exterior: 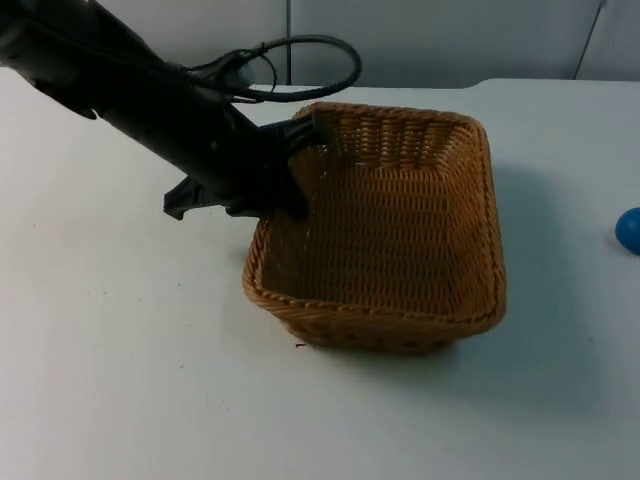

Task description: Pick up the basket with the left hand and place the ball into the basket with the right hand.

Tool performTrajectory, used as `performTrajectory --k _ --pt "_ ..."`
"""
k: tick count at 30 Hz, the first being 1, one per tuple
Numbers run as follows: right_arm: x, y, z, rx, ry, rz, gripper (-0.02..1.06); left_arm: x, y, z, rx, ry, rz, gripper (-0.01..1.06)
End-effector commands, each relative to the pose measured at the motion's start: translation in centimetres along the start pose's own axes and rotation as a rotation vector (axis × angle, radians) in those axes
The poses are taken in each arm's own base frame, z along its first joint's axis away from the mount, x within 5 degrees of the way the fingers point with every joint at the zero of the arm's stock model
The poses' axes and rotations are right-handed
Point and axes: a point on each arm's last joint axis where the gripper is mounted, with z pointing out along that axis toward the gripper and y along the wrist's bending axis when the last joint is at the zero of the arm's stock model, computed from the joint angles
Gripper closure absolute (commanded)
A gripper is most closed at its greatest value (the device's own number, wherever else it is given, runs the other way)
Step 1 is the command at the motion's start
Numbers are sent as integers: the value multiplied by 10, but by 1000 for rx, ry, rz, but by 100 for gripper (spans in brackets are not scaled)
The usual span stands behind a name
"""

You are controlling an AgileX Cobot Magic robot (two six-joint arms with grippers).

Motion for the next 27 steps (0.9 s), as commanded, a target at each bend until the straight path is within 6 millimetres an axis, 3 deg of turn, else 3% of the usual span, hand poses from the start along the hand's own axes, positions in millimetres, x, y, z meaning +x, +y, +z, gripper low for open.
performTrajectory --k 1,7,11,16,20,27 --pt "0 0 1 5 -10 3 26 -7 -12 -14 22 -36 -23 105" --pt "0 0 1 5 -10 3 26 -12 -17 -38 6 -58 -42 105" --pt "0 0 1 5 -10 3 26 -6 -4 -56 -17 -85 -96 105" --pt "0 0 1 5 -10 3 26 15 14 -78 -49 -96 -126 105" --pt "0 0 1 5 -10 3 26 35 25 -108 -82 -126 -112 105" --pt "0 0 1 5 -12 -1 26 52 22 -139 -71 -159 -110 105"
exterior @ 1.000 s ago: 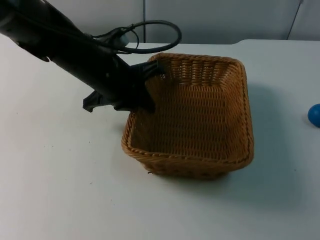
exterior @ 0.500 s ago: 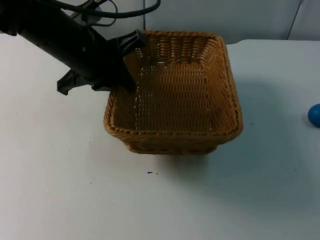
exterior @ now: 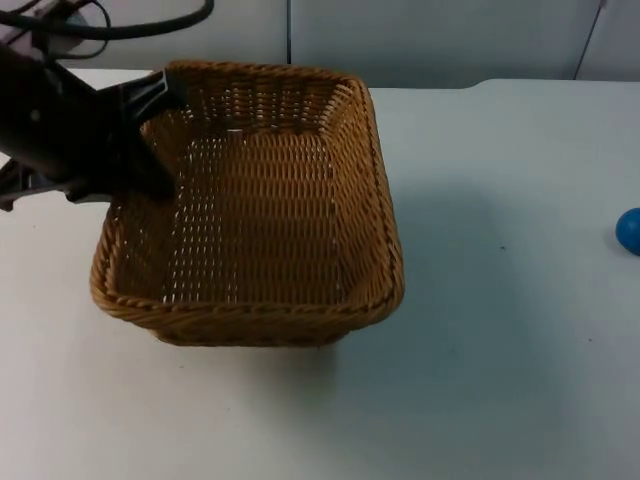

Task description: Pick up the basket with the left hand and place the ball into the basket with the right hand.

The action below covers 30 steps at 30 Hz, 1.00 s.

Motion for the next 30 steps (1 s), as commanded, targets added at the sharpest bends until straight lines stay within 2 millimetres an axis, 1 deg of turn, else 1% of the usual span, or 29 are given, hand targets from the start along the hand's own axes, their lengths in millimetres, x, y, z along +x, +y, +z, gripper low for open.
performTrajectory --k 1,5,15,17,20,21,23,25,26,27,28,30 --pt "0 0 1 5 -12 -1 26 2 -4 -14 31 -20 -22 105" --pt "0 0 1 5 -12 -8 26 14 -6 -25 62 5 -38 105" --pt "-1 0 0 5 -18 -33 26 16 -14 -33 102 20 -36 105" --pt "-4 0 -4 6 -29 -33 26 16 -14 -33 104 23 -46 105" --pt "-12 0 -15 7 -75 -14 26 16 -14 -33 104 24 -54 105" --pt "-12 0 -15 7 -75 -14 26 16 -14 -33 104 24 -54 105" --pt "-19 0 -23 7 -98 6 26 16 -14 -33 102 21 -53 105" --pt "-33 -1 -23 6 -75 14 26 16 -14 -33 102 21 -53 105" --pt "-41 -1 -20 5 -51 28 26 16 -14 -33 102 21 -53 105" --pt "-41 -1 -20 5 -51 28 26 16 -14 -33 102 21 -53 105" --pt "-49 -1 -18 5 -36 35 26 16 -14 -33 102 21 -53 105" --pt "-68 -2 -7 4 11 45 26 16 -14 -33 104 24 -52 105"
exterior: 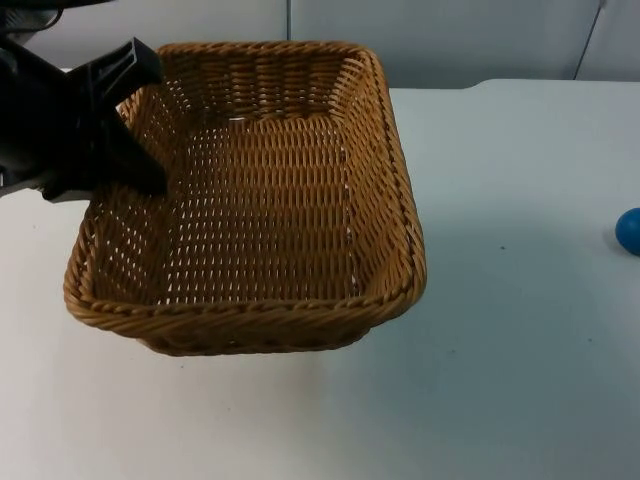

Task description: Pick up the basket with the left hand and place the ball into the basket with the right hand.

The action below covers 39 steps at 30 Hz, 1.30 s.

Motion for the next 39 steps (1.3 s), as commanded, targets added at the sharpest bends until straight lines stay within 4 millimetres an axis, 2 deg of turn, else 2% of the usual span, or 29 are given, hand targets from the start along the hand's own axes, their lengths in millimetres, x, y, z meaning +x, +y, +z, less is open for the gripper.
performTrajectory --k 1,2,3,7,8,9,11,12,16,17,21,22,27,28,32,33,36,37,39 --pt "-20 0 11 5 20 19 26 0 -5 -4 31 -3 -21 105" --pt "-30 -1 17 9 27 16 26 0 -5 -4 31 -3 -21 105" --pt "-30 -1 17 9 27 16 26 0 -5 -4 31 -3 -21 105" --pt "-65 0 62 4 132 3 26 0 -5 -4 32 -2 -21 105" --pt "-65 0 62 4 132 3 26 0 -5 -4 32 -2 -21 105" --pt "-75 -1 84 4 181 -3 26 0 -5 -4 32 -2 -21 105" --pt "-86 0 110 -7 228 -14 26 0 -5 -4 32 -2 -21 105" --pt "-86 0 110 -7 228 -14 26 0 -5 -4 32 -2 -21 105" --pt "-102 2 162 -36 305 -26 26 0 -5 -4 32 -2 -21 105" --pt "-102 2 162 -36 305 -26 26 0 -5 -4 32 -2 -21 105" --pt "-103 2 215 -53 424 -62 26 0 -5 -4 29 0 -16 105" --pt "-103 2 215 -53 424 -62 26 0 -5 -4 29 0 -16 105" --pt "-96 1 274 -68 552 -101 26 0 -4 -4 23 -3 -12 105" --pt "-96 1 274 -68 552 -101 26 0 -4 -4 23 -3 -12 105" --pt "-87 -8 313 -86 620 -64 28 0 -4 -4 14 5 6 105" --pt "-87 -8 313 -86 620 -64 28 0 -4 -4 14 5 6 105" --pt "-76 -17 335 -98 644 -46 28 0 -4 -4 13 3 6 105" --pt "-76 -17 335 -98 644 -46 28 0 -4 -4 13 3 6 105" --pt "-64 -21 352 -92 661 -50 28 0 -3 -4 10 -1 6 105"
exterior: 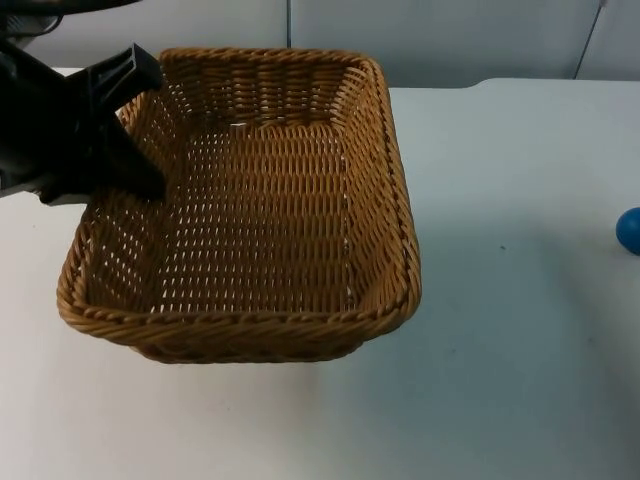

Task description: Pick up the basket with the left hand and place the ball into the basket with the right hand.

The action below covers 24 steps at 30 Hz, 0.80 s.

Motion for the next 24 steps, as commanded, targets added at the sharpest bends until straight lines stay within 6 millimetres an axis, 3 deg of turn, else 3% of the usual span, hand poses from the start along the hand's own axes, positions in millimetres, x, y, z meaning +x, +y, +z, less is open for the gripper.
performTrajectory --k 1,12,24 --pt "-3 -5 15 4 -2 -13 28 -2 -4 -4 17 -18 -14 105" --pt "-7 -14 79 7 50 -48 28 -2 -3 -4 11 -26 -17 105" --pt "-30 -16 105 -32 89 -72 28 -4 -2 -4 2 -39 -17 105"
